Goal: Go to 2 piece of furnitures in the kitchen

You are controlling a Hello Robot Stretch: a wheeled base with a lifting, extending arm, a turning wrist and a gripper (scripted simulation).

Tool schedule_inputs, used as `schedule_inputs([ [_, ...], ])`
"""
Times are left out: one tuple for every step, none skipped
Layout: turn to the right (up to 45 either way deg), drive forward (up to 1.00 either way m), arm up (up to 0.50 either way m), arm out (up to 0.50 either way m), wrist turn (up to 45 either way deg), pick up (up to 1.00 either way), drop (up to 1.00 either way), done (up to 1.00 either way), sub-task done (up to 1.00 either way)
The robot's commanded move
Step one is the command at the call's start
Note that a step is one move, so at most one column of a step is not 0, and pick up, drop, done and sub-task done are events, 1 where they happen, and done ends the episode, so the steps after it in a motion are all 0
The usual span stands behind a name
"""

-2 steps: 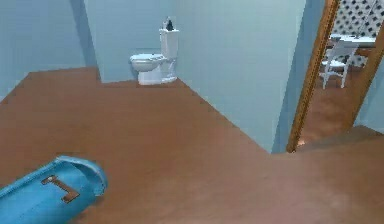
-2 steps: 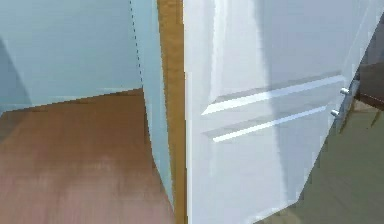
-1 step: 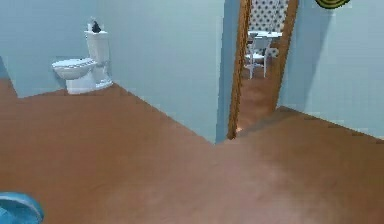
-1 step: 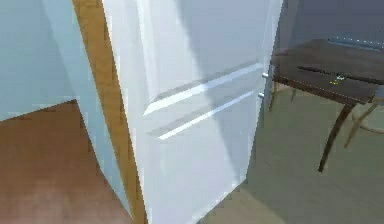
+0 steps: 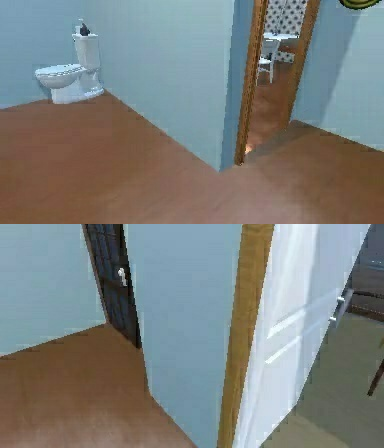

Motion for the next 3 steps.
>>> schedule_inputs([
  [39.0,0.00,0.00,0.00,0.0,0.00,0.00,0.00,0.00],
  [0.0,0.40,0.00,0.00,0.0,0.00,0.00,0.00,0.00],
  [9.0,0.00,0.00,0.00,0.0,0.00,0.00,0.00,0.00],
])
